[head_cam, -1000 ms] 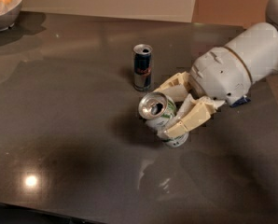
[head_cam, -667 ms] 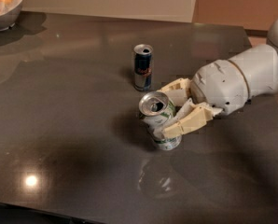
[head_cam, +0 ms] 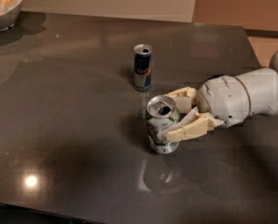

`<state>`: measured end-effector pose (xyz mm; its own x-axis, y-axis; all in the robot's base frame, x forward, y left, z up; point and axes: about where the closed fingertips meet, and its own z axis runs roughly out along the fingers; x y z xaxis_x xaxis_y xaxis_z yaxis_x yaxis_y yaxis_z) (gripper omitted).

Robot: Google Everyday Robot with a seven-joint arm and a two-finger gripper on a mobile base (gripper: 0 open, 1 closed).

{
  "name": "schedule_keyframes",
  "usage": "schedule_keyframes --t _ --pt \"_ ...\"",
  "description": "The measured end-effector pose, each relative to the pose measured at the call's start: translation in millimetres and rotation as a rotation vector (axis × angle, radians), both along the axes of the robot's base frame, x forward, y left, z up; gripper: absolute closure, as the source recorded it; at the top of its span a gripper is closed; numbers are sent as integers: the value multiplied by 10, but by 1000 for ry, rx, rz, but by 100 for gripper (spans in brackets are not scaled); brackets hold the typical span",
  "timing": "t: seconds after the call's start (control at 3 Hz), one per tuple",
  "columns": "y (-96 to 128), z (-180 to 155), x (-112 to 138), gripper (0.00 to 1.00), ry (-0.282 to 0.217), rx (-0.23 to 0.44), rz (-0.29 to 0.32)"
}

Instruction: Place 7up can upright

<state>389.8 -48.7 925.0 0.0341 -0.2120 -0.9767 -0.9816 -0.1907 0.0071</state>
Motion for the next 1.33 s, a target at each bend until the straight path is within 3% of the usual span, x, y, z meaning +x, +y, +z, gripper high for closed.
schedule_keyframes --t 0.67,1.33 --pt "-111 -166 115 59 48 47 -63" --pt "-142 -253 134 13 60 111 -37"
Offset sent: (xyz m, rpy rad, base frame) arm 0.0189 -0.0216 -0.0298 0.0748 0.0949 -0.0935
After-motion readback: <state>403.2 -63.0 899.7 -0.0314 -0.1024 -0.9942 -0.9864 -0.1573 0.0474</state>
